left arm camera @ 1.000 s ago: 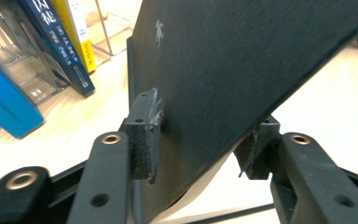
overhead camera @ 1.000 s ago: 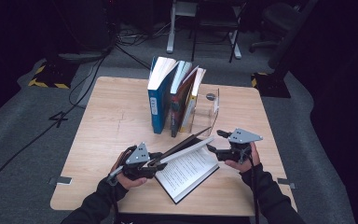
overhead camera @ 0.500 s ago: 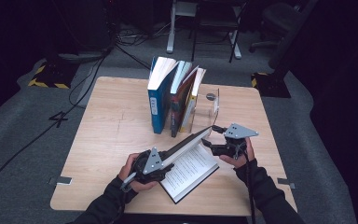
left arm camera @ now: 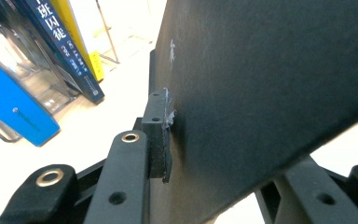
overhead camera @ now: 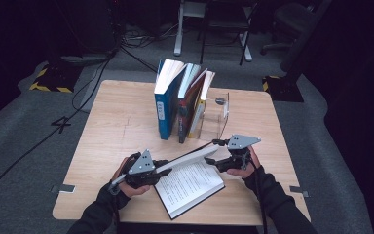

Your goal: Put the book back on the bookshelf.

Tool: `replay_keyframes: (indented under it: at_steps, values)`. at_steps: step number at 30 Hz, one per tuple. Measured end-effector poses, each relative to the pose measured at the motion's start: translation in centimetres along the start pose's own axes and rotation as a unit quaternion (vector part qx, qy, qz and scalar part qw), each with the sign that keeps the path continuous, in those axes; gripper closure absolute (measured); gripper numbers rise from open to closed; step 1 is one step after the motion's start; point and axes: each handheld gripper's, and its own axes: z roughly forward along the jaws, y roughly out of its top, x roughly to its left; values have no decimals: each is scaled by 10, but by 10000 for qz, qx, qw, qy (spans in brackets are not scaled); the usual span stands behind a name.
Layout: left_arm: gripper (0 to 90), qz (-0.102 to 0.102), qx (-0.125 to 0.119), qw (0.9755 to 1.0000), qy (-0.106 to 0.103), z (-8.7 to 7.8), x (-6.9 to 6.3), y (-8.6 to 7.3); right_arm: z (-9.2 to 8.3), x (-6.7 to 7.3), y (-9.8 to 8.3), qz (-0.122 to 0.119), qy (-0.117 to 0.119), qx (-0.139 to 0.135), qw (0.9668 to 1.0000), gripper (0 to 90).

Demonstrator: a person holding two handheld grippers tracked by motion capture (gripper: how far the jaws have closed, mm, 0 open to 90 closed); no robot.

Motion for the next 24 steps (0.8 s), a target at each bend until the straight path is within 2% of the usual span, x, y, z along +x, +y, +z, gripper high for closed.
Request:
replay_keyframes:
  at_steps: [2, 5, 7, 10, 14, 16, 17, 18, 20, 21, 22, 24]
  values:
    - [661, -14, -2, 10000, -41, -3, 3, -2, 4, 0, 2, -27, 162, -56, 9998, 231]
    - [648, 24, 48, 10000, -58, -3, 3, -2, 6, 5, 4, -195, 432, -126, 9988, 314]
    - [617, 47, 146, 9999, -48, -3, 2, -1, 5, 10, 7, -368, 348, -98, 9987, 334]
    - [551, 61, 264, 9995, 172, -5, 2, -1, 1, 12, 5, -455, 365, -97, 9982, 388]
    - [528, -58, 345, 9986, 407, -9, 7, -2, -5, 18, 9, -734, 499, -146, 9960, 541]
    - [493, -82, 492, 9967, 638, -10, 9, 1, -7, 22, 11, -863, 654, -167, 9940, 591]
    - [486, -97, 642, 9946, 809, -11, 10, 5, -7, 25, 12, -975, 692, -137, 9927, 622]
    - [485, -97, 642, 9946, 809, -11, 10, 5, -6, 30, 14, -1076, 733, -118, 9914, 653]
    - [473, -94, 697, 9921, 1037, -13, 11, 9, -5, 34, 15, -1119, 681, -126, 9913, 666]
    - [448, -92, 691, 9922, 1038, -14, 12, 10, -5, 38, 17, -1167, 637, -139, 9910, 676]
    - [425, -84, 615, 9932, 988, -17, 11, 12, -4, 40, 19, -1164, 626, -155, 9911, 680]
    - [400, 42, 541, 9941, 939, -21, 6, 18, -3, 44, 20, -1149, 611, -154, 9914, 682]
